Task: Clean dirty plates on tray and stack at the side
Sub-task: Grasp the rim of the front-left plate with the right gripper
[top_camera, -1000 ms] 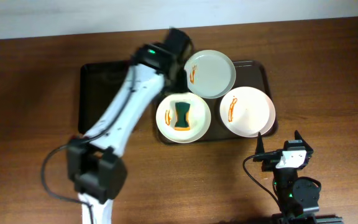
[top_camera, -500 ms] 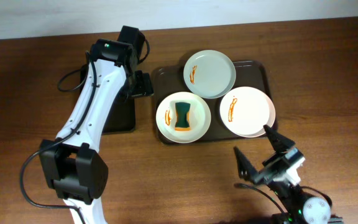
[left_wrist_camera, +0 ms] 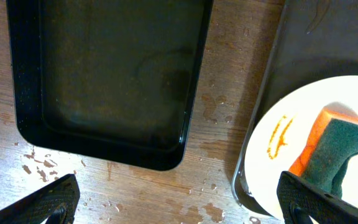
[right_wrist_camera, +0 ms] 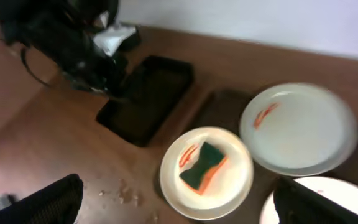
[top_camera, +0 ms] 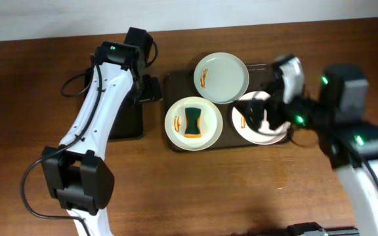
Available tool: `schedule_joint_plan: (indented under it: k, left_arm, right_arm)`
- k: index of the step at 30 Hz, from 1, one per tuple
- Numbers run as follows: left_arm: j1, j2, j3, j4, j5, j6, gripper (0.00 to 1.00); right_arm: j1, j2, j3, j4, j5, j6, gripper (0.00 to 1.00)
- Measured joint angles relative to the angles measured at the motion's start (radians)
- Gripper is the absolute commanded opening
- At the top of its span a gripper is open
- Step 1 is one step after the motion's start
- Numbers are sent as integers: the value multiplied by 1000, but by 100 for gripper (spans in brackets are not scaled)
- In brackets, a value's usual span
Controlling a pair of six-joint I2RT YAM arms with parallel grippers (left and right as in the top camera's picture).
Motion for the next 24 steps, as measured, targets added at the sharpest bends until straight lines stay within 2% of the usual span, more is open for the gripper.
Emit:
schedule_joint_plan:
  k: [3, 6, 9, 11, 18, 24]
  left_arm:
    - [0, 0, 0, 2, 0, 0, 100]
    - [0, 0, 0, 2, 0, 0, 100]
    - [0, 1, 0, 3, 0, 0, 100]
    - [0, 1, 0, 2, 0, 0, 100]
    - [0, 1, 0, 4, 0, 0, 100]
    - [0, 1, 0, 4, 1, 0, 100]
  right_arm:
    - [0, 225, 3, 24, -16, 68, 33]
    - [28, 473, 7, 29, 132, 240, 33]
    - [78, 615, 7, 88, 198, 328, 44]
    - [110, 649, 7, 139, 218, 350, 27]
    - [216, 667, 7, 141, 477, 393, 27]
    - [257, 723, 7, 161, 557, 394, 27]
